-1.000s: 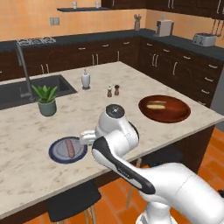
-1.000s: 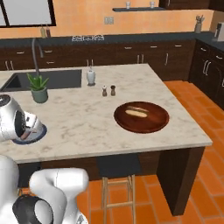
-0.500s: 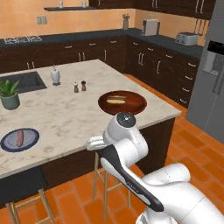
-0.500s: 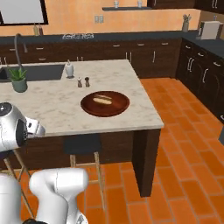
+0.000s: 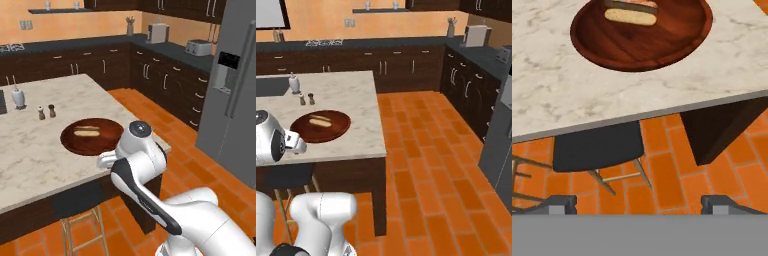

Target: Place one bun and one sausage from the bowl on each plate.

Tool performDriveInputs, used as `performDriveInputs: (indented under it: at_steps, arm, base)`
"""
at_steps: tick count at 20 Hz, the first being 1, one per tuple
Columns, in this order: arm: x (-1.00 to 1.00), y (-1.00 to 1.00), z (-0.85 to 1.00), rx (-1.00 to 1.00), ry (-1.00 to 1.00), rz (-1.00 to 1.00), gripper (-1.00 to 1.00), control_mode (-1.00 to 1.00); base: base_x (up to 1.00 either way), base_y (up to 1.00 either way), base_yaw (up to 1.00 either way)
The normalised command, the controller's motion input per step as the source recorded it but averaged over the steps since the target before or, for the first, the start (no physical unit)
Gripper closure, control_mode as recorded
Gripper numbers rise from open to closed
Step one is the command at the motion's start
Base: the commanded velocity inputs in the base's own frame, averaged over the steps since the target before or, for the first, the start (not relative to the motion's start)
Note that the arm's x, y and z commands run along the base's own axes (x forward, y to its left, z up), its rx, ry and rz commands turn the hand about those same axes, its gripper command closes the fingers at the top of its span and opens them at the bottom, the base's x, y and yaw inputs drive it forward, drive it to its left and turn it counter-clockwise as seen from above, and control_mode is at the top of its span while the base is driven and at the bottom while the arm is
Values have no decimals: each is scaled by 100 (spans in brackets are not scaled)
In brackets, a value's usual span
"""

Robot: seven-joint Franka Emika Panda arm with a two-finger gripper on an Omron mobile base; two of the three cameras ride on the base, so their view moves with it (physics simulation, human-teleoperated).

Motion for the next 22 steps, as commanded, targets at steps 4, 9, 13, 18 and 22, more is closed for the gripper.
performDriveInputs:
  at_steps: [4, 9, 13, 18, 22]
  arm:
    - [0, 0, 0, 0, 0, 0, -100, 100]
    - [0, 0, 0, 0, 0, 0, -100, 100]
    - [0, 0, 0, 0, 0, 0, -100, 100]
    - [0, 0, 0, 0, 0, 0, -100, 100]
    - [44, -1, 42, -11, -9, 0, -100, -100]
  base:
    - [73, -64, 38]
    - [29, 7, 44]
    - [42, -7, 11]
    - [100, -19, 5]
    - [50, -6, 0]
